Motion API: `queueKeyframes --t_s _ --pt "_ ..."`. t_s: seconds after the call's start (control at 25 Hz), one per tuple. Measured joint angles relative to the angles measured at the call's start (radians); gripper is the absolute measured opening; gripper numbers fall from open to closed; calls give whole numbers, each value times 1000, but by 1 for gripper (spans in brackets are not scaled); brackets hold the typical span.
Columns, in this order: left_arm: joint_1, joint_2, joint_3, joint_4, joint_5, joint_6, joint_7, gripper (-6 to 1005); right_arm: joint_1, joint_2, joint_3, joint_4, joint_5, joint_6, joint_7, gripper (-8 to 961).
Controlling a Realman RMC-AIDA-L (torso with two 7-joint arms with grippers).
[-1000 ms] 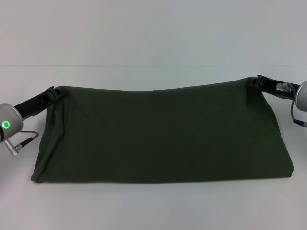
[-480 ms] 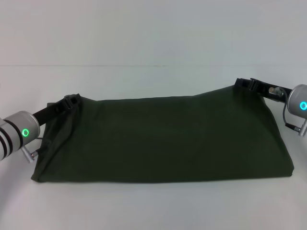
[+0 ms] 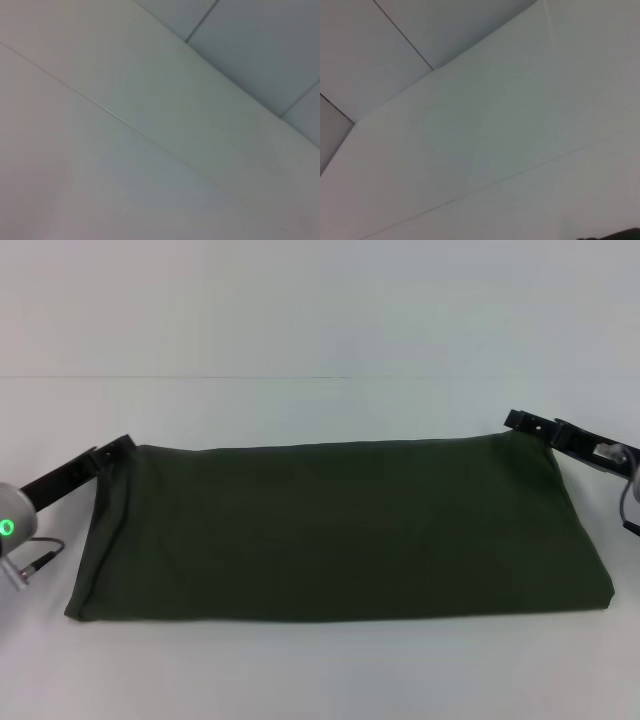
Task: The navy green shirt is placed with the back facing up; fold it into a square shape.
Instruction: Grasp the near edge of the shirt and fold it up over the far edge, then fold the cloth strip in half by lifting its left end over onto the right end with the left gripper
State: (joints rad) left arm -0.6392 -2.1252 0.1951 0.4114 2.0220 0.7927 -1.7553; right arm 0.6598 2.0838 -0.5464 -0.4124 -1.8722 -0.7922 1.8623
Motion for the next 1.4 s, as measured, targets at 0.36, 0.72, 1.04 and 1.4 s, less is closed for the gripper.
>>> queueKeyframes --t_s 0.36,0.72,1.04,1.4 --pt "24 9 8 30 -57 7 2 829 -75 -10 1 -19 109 -97 -76 877" --pt "96 125 118 34 -43 503 -188 910 -152 -17 -21 -79 154 -505 -427 871" --pt "102 165 351 35 -26 524 -331 909 -145 2 -126 -75 4 -575 -680 869" --pt "91 156 469 33 -25 331 -341 908 -145 8 -154 -49 -4 -525 -736 868"
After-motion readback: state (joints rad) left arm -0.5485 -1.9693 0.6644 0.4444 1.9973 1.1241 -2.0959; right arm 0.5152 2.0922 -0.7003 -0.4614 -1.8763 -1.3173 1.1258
